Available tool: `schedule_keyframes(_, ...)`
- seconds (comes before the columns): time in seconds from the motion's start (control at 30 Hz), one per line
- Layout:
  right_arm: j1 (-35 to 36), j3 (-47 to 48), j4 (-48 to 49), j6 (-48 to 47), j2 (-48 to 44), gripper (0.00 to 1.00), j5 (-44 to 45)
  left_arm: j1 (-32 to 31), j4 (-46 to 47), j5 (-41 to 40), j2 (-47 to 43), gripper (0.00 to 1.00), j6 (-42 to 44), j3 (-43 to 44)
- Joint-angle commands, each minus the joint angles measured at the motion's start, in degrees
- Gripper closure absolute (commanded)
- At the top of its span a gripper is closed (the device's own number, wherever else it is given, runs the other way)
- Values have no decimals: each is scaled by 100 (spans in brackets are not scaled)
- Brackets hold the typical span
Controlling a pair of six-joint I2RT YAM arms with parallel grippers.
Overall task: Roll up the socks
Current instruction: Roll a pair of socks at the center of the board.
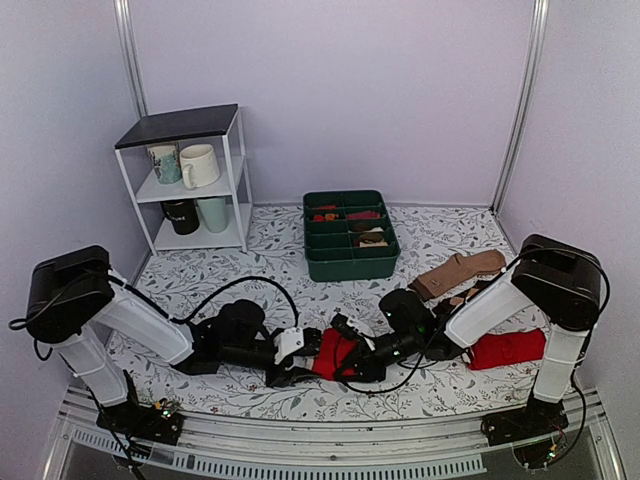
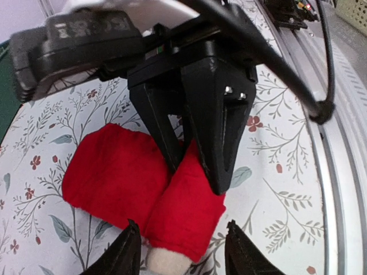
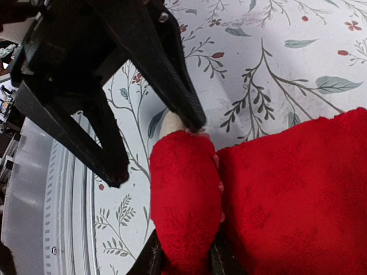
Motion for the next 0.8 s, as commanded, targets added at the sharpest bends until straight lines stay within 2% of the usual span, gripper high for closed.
schedule_keyframes(0.0, 44, -137, -1579, 132, 601, 81, 9, -56, 480, 89, 427, 49, 341, 239)
schedule_keyframes(0.37, -156, -3, -1726, 8, 846, 81, -240, -94, 161, 151, 479, 51, 217, 159)
schedule_keyframes(0.67, -182, 119, -1844, -83, 975, 80, -411, -107, -175, 262, 911, 69, 161, 518)
schedule_keyframes(0.73, -182, 164, -1866, -102, 1018, 80, -426, -102, -304, 303, 1011, 77, 160, 612)
schedule_keyframes(0.77, -176, 181, -1875, -119, 1030, 80, -434, -108, -372, 318, 1050, 84, 142, 644)
